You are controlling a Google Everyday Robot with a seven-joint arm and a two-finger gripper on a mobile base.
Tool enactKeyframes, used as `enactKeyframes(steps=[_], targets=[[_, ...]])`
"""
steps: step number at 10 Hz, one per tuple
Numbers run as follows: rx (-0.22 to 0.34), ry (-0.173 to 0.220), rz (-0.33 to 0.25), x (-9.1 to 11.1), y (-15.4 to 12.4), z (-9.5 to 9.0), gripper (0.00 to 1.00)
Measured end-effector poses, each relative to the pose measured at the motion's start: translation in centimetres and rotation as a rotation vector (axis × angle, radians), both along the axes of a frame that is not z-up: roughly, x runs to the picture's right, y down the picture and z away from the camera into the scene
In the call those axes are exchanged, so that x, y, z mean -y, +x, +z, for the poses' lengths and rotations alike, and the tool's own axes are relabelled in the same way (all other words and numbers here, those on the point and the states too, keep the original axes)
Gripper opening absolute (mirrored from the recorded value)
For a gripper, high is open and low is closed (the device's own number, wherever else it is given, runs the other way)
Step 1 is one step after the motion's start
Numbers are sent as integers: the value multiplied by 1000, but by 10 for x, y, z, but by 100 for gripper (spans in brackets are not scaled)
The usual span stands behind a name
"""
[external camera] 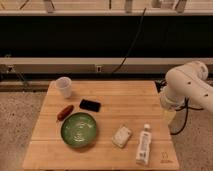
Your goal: Drag the ceramic bowl in a circle
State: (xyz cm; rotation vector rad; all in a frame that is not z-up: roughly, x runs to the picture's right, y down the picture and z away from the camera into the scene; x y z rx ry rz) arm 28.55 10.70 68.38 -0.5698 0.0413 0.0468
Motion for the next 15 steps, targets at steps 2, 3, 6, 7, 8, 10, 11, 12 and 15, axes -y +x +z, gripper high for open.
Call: enactKeyframes(steps=[2,3,6,7,8,10,11,12,15], targets=[[0,0,0,0,0,0,80],[0,0,0,0,0,0,80],[0,0,0,0,0,0,80],[0,0,0,0,0,0,80],[0,0,-1,0,0,0,80],[3,0,-36,-2,-10,0,80],[9,0,-58,-2,-25,0,80],[17,2,-84,-1,-45,0,80],[32,7,-150,-2,-65,-1,80]])
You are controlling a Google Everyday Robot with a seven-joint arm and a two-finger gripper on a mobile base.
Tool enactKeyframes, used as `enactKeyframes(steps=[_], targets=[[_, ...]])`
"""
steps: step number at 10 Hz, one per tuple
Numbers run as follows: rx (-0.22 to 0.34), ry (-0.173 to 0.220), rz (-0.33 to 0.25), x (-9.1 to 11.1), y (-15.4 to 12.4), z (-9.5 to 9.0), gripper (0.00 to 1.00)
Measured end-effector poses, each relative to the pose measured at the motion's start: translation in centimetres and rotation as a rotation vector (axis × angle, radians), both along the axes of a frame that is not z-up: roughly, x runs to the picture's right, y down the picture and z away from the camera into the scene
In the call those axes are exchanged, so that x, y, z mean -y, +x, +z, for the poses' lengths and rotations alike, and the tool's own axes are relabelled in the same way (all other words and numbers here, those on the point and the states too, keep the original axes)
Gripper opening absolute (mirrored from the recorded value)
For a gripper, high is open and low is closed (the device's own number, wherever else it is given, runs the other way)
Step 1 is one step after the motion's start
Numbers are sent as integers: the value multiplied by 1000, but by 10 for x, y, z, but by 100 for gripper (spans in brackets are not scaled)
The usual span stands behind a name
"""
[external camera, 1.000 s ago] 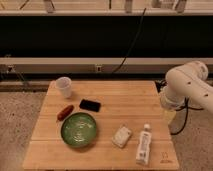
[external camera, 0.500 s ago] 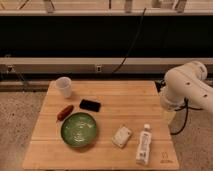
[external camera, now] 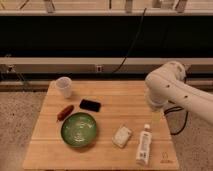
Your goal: Drag the ceramic bowl in a circle
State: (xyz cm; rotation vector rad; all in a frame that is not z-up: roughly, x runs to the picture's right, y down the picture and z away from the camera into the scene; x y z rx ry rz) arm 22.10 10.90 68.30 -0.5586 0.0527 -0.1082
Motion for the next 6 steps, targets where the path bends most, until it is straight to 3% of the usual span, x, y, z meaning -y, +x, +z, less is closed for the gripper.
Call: enactKeyframes(steps=[6], targets=[[100,6,-178,-1,-73,1,80]])
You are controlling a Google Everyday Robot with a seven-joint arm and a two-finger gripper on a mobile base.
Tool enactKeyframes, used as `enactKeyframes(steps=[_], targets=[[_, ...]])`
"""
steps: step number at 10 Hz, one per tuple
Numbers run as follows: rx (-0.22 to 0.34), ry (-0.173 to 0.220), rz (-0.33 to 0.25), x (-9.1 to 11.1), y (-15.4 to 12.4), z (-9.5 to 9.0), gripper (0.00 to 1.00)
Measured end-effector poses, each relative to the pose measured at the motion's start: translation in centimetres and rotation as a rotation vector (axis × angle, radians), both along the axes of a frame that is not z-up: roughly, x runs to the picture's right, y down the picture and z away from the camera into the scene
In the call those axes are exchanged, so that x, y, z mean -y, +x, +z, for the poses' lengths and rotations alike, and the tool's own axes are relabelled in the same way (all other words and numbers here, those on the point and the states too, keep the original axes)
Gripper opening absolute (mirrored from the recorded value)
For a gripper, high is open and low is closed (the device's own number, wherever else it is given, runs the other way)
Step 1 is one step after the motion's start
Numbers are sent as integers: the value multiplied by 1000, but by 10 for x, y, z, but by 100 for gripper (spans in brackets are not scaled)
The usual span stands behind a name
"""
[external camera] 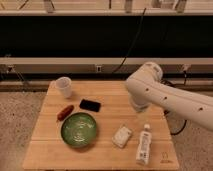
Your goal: Drag the ceramic bowl in a circle
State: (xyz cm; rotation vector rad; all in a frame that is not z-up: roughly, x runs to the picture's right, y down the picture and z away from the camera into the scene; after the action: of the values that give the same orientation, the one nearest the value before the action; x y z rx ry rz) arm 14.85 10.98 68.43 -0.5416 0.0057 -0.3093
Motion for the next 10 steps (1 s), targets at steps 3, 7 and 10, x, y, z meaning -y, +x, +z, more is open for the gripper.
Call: enactKeyframes(steps=[3,7,10], targets=[[26,-2,-50,-2,-13,0,80],[122,-20,-216,-15,-61,0,80],[142,-27,-246,-19,-65,0,80]])
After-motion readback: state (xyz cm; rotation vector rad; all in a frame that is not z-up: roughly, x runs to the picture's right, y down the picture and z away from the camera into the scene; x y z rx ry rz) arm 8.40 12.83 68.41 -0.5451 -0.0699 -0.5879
